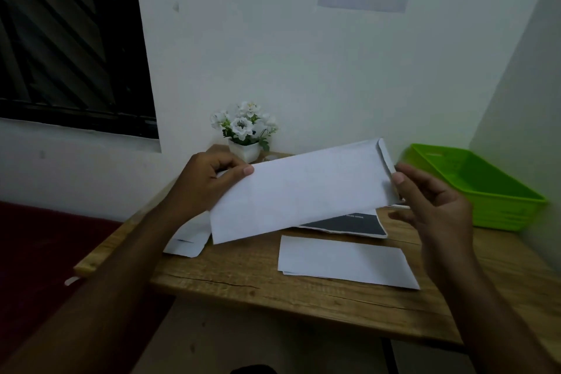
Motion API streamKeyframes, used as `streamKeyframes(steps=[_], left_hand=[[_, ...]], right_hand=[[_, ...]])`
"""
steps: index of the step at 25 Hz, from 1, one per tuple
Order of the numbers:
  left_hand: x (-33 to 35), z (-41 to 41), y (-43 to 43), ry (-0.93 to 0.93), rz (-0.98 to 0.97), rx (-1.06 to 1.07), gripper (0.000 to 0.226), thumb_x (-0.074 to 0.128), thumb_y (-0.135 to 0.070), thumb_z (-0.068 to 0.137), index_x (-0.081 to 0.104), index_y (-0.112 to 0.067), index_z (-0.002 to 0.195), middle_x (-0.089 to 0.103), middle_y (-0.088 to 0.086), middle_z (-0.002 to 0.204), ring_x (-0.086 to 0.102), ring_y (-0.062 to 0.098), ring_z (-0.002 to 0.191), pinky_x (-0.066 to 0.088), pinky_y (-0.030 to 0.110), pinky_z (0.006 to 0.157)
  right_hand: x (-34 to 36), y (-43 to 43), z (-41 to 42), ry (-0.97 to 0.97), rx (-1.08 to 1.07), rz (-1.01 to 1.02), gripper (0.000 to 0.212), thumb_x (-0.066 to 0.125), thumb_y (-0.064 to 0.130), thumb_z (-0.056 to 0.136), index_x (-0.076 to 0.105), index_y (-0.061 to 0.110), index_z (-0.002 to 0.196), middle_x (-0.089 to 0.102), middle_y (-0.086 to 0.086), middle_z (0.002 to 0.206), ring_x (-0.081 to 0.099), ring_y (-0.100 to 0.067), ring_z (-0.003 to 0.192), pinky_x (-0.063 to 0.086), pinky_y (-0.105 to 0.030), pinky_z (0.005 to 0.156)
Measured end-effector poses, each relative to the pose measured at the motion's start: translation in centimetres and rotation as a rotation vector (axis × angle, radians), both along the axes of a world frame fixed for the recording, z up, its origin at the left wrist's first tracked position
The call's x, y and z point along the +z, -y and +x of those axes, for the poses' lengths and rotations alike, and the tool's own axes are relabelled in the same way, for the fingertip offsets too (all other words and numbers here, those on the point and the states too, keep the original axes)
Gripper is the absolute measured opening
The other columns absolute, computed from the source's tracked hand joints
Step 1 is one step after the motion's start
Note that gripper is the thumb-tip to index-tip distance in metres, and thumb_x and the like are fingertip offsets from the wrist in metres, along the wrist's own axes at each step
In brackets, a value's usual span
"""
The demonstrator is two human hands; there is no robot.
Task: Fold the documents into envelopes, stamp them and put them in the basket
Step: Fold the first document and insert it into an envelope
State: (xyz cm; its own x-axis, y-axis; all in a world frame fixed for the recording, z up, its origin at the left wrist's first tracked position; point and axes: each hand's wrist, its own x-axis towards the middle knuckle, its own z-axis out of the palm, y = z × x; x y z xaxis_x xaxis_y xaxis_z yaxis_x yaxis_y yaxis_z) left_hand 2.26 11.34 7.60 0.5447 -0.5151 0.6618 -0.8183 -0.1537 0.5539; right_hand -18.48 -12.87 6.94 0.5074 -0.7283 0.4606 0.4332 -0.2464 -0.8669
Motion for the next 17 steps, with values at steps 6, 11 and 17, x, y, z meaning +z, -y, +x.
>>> streamKeyframes(steps=[6, 11, 17], left_hand=[[-0.6, 1.0, 2.8, -0.003, 0.093, -0.015, 0.008, 0.066, -0.018, 0.086, 0.072, -0.017, 0.081, 0.067, -0.011, 0.075, 0.062, 0.006, 0.073, 0.045, 0.021, 0.058], [-1.1, 0.2, 5.4, 0.011, 0.14, 0.039, 0.021, 0.066, -0.039, 0.082, 0.063, -0.031, 0.102, 0.061, -0.009, 0.075, 0.056, 0.007, 0.07, 0.044, 0.029, 0.062], [-2.3, -3.7, 10.2, 0.337, 0.421, 0.108, 0.088, 0.048, -0.083, 0.064, 0.039, -0.031, 0.134, 0.048, -0.008, 0.135, 0.042, 0.012, 0.124, 0.027, 0.04, 0.104]], right_hand=[[-1.3, 3.1, 0.3, -0.167, -0.05, -0.102, 0.025, 0.074, 0.009, 0.082, 0.072, 0.024, 0.102, 0.075, 0.008, 0.084, 0.072, -0.004, 0.076, 0.056, -0.022, 0.051], [-2.5, 4.6, 1.5, -0.287, -0.037, -0.062, 0.026, 0.061, 0.004, 0.092, 0.067, 0.009, 0.117, 0.072, -0.005, 0.103, 0.071, -0.015, 0.084, 0.059, -0.027, 0.053], [-3.9, 5.2, 2.5, -0.283, 0.104, 0.17, 0.015, 0.06, 0.006, 0.093, 0.067, 0.01, 0.105, 0.075, 0.004, 0.085, 0.073, -0.012, 0.07, 0.058, -0.023, 0.053]])
